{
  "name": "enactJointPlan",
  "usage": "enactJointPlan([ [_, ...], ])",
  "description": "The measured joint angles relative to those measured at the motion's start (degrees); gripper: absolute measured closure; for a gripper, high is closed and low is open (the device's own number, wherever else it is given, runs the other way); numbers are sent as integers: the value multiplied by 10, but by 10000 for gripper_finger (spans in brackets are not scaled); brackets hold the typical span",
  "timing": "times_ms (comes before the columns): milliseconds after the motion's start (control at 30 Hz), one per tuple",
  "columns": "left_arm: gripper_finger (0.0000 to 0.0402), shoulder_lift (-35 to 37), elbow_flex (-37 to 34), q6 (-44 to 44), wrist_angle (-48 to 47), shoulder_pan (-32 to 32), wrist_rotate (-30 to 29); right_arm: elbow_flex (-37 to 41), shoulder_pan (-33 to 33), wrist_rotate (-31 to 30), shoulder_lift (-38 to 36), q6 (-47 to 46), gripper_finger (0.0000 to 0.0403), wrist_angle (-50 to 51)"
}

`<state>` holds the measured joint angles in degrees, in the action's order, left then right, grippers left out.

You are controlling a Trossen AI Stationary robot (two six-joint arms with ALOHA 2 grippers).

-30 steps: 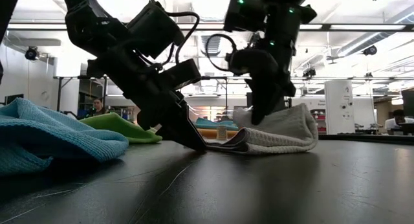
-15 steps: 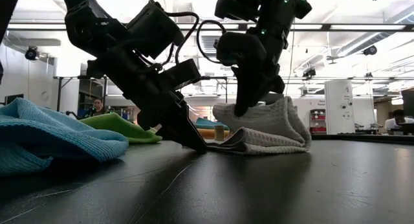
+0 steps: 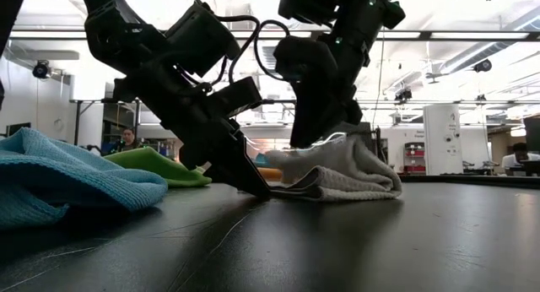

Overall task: Fold microfiber towels
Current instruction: Fold the gray microfiber cloth

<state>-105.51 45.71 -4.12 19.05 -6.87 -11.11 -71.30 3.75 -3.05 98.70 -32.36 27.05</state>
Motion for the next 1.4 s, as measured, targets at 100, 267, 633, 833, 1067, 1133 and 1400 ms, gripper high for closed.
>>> enactJointPlan([
  [100, 240, 0, 0, 0, 0, 0, 0, 0, 0, 0, 0, 0, 295, 0],
  [267, 240, 10, -1, 1, -13, 0, 0, -3, 0, 6, -2, 20, 253, 16],
  [633, 240, 35, 5, 35, -32, 0, -1, 19, 52, 4, -22, 59, 248, 34],
  [833, 240, 52, 14, 99, -31, 1, -60, 43, 76, -25, -22, 33, 260, 35],
  [1067, 240, 59, 6, 188, -36, 18, -129, 75, 83, -25, -21, 29, 269, -18],
  [1133, 240, 59, 4, 183, -36, 32, -129, 79, 83, -25, -21, 29, 269, -24],
  [1400, 240, 59, 1, 179, -36, 73, -57, 88, 83, -26, -21, 30, 273, -44],
])
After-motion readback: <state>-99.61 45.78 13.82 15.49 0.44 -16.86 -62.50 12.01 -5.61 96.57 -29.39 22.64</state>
